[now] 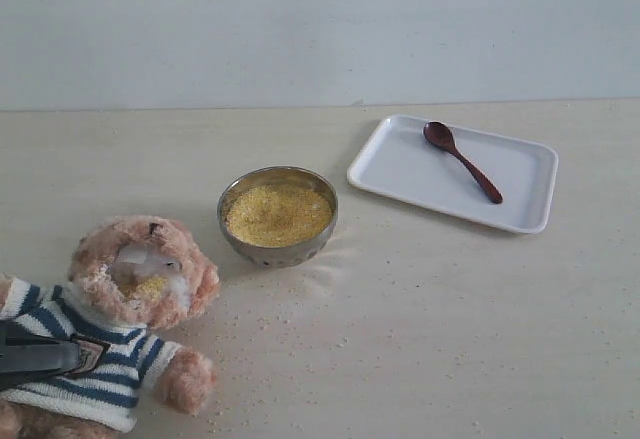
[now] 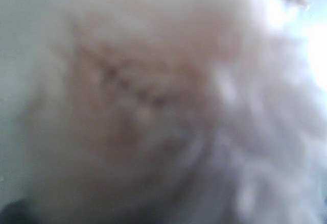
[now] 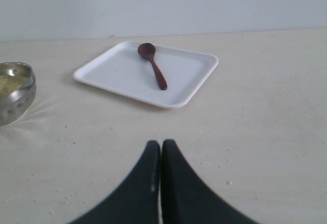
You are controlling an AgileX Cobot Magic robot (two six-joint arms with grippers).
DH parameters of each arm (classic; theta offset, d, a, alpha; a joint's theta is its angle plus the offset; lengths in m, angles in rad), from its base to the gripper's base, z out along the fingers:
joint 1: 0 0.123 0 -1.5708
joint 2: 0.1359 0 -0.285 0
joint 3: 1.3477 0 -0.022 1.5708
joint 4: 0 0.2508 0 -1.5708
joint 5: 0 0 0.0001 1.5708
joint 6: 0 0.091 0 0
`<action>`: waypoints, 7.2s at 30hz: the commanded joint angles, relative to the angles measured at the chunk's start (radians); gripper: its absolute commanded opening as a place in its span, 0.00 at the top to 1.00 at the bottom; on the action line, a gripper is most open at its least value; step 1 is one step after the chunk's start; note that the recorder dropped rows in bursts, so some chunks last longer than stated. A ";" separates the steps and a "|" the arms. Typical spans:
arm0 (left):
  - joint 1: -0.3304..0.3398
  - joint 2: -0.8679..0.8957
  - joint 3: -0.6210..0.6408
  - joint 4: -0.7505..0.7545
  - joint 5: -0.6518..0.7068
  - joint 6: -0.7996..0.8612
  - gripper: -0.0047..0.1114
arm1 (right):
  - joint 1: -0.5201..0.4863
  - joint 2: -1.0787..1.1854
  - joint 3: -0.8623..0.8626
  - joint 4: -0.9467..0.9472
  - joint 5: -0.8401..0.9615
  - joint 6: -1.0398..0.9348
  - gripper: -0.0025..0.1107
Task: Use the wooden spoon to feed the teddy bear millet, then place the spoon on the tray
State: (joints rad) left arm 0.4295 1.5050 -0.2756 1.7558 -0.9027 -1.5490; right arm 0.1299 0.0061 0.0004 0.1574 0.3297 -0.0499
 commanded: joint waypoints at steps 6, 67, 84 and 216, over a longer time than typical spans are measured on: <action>0.004 -0.009 -0.040 -0.169 -0.087 -0.050 0.91 | -0.002 -0.006 0.000 -0.006 -0.008 -0.001 0.98; 0.235 -0.645 -0.268 -0.347 -0.318 -0.543 0.92 | -0.002 -0.006 0.000 -0.006 -0.008 0.000 0.98; -0.455 -1.175 -0.241 -0.011 0.349 -0.543 0.92 | -0.002 -0.006 0.000 -0.006 -0.008 0.000 0.98; -0.434 -1.505 0.276 -1.841 0.896 1.604 0.92 | -0.002 -0.006 0.000 -0.006 -0.003 0.011 0.98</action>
State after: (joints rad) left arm -0.0095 0.0023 -0.0027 -0.0905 -0.0078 0.0492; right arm 0.1299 0.0040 0.0004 0.1574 0.3334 -0.0401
